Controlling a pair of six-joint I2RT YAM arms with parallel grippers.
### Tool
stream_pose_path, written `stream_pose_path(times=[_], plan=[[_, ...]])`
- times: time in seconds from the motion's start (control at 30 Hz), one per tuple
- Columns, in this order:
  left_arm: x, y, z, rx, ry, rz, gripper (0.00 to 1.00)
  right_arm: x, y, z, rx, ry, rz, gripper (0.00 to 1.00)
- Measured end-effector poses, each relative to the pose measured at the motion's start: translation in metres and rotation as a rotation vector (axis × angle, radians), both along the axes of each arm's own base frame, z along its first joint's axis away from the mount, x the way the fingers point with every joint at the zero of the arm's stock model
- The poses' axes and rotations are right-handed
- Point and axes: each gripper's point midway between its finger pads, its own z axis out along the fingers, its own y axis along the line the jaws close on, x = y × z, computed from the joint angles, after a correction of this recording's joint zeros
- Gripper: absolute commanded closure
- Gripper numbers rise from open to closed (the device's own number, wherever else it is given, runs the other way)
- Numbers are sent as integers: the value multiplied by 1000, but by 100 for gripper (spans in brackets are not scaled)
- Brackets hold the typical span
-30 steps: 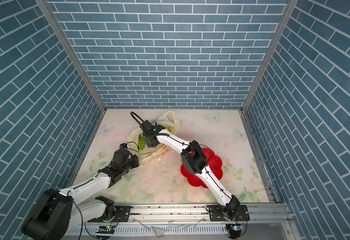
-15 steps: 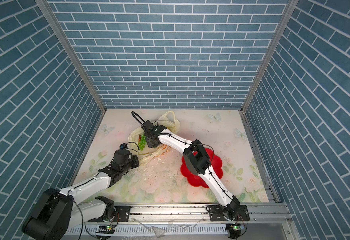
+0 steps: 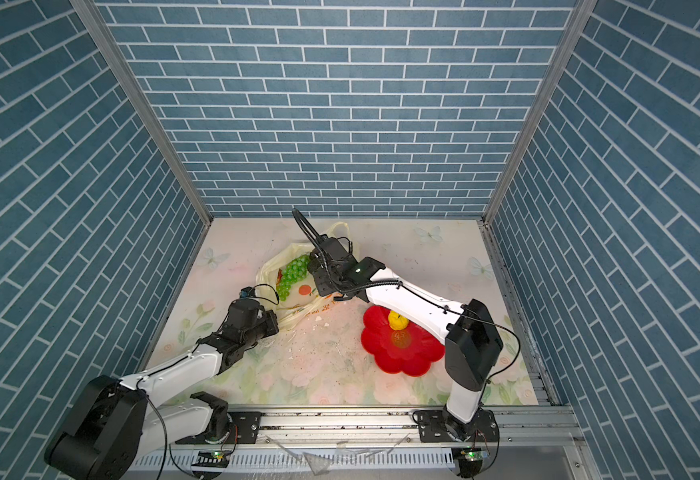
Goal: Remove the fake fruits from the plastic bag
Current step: 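Lift the dark green fruit out and carry it to the red plate, then lower the dark green fruit into the red plate and open the right gripper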
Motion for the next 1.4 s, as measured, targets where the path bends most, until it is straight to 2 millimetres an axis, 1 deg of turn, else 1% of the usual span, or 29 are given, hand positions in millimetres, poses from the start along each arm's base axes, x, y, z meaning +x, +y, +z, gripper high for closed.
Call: stream_pose_path(times=[0.1, 0.17, 0.33, 0.4, 0.5, 0.57, 0.67, 0.83, 1.0, 1.17, 1.27, 1.4], plan=[[0, 0, 0, 0, 0, 0, 90, -15, -28, -9, -41, -2, -11, 50], [0, 0, 0, 0, 0, 0, 90, -25, -49, -12, -61, -11, -28, 50], [0, 0, -1, 1, 2, 0, 90, -48, -100, -5, -68, -39, -101, 51], [0, 0, -2, 3, 7, 0, 90, -55, -116, -5, -59, -45, -139, 51], [-1, 0, -5, 7, 17, 0, 90, -67, -143, -13, -60, -36, -206, 52], [-1, 1, -7, 8, 21, 0, 90, -72, -160, -24, -83, -29, -256, 54], [-1, 1, -7, 8, 21, 0, 90, -77, -182, -37, -107, -20, -326, 54], [-1, 1, -7, 8, 21, 0, 90, -82, -209, -57, -126, -6, -422, 54], [-1, 1, -7, 9, 24, 1, 90, -82, -231, -72, -127, 11, -523, 57], [-1, 1, -7, 9, 21, 1, 89, -81, -255, -92, -129, 42, -657, 58], [-1, 1, -7, 9, 21, 1, 89, -80, -263, -100, -120, 42, -712, 58], [-1, 0, -7, 8, 20, 1, 89, -72, -269, -109, -94, 26, -775, 58]])
